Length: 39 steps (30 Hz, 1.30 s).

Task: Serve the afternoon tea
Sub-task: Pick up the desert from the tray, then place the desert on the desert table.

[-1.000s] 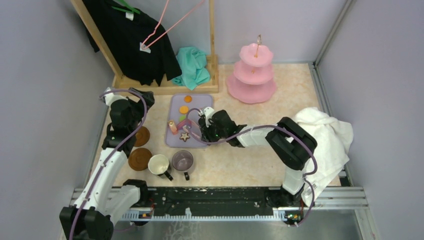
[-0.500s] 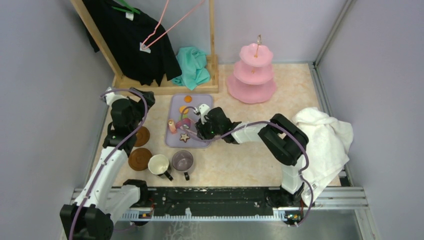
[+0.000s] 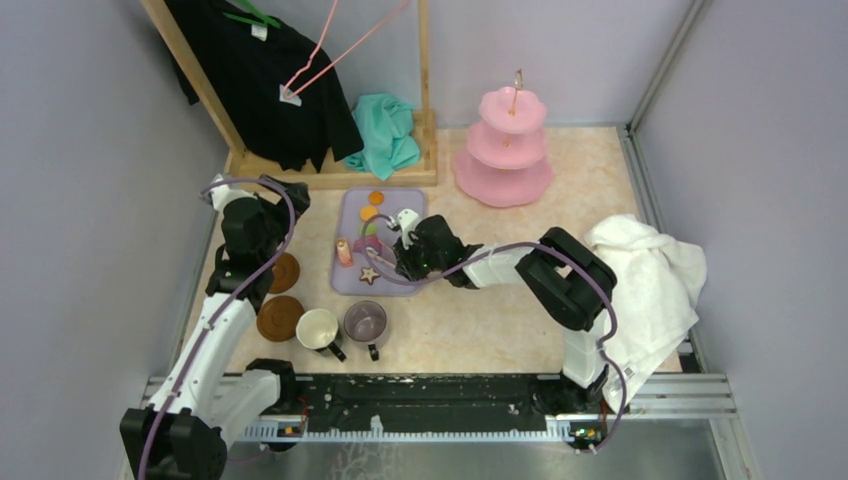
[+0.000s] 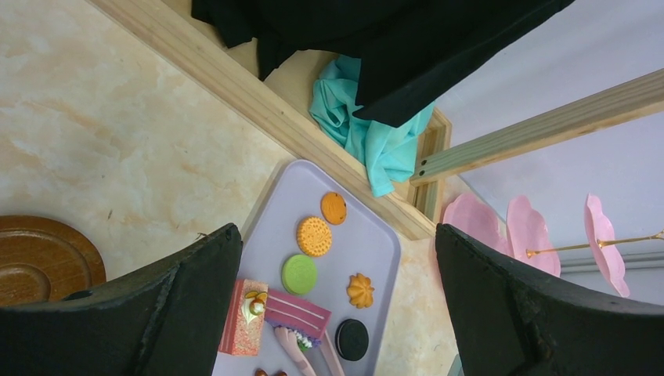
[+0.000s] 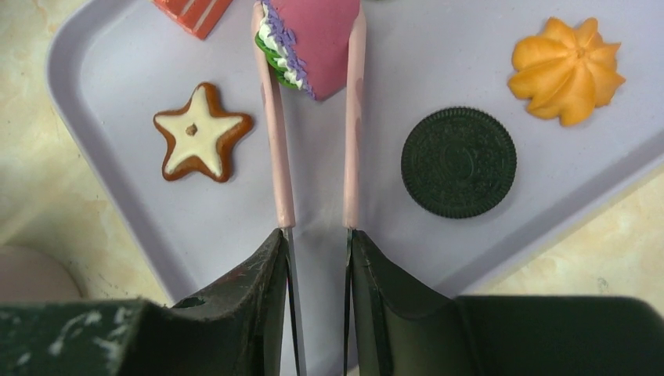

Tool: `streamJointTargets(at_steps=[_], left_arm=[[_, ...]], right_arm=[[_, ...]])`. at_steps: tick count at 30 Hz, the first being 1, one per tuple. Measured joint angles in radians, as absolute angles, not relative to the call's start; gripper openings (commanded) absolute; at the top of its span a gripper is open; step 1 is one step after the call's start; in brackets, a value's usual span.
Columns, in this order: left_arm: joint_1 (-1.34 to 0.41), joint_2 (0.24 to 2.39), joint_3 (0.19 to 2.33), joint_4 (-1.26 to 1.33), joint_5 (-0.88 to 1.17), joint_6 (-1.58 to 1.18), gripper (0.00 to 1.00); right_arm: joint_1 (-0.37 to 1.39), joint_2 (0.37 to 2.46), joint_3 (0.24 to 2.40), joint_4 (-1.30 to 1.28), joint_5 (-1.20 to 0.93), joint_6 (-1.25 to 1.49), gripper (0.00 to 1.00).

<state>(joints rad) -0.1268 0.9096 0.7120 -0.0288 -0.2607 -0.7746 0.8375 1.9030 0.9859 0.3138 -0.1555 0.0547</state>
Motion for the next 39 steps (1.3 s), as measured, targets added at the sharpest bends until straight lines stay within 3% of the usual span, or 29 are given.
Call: streamJointTargets(at_steps=[7,17,29,39], left_arm=[[-0.127,0.907,0.708,-0.03,-0.26,-0.778,0.98],[-0.127,0.894,0.704,-0.03,-0.26,-0.79,0.97],[-0.127,0.882,0.704,-0.034,-0.257,-0.789,0.98],[-0.127,0.881,0.704,-0.038,-0.22,-0.79,0.98]], right_arm=[[0.838,1.84,0.928,0.276,-0.155,0.056,0.1],[0.838,1.629,0.842,0.174,-0.13,0.089,0.07],[0.832,1.441,0.845,0.051,0.114,0.199,0.06],[0.634,1.324,0.803,-0.035,0.276,0.301,0.06]])
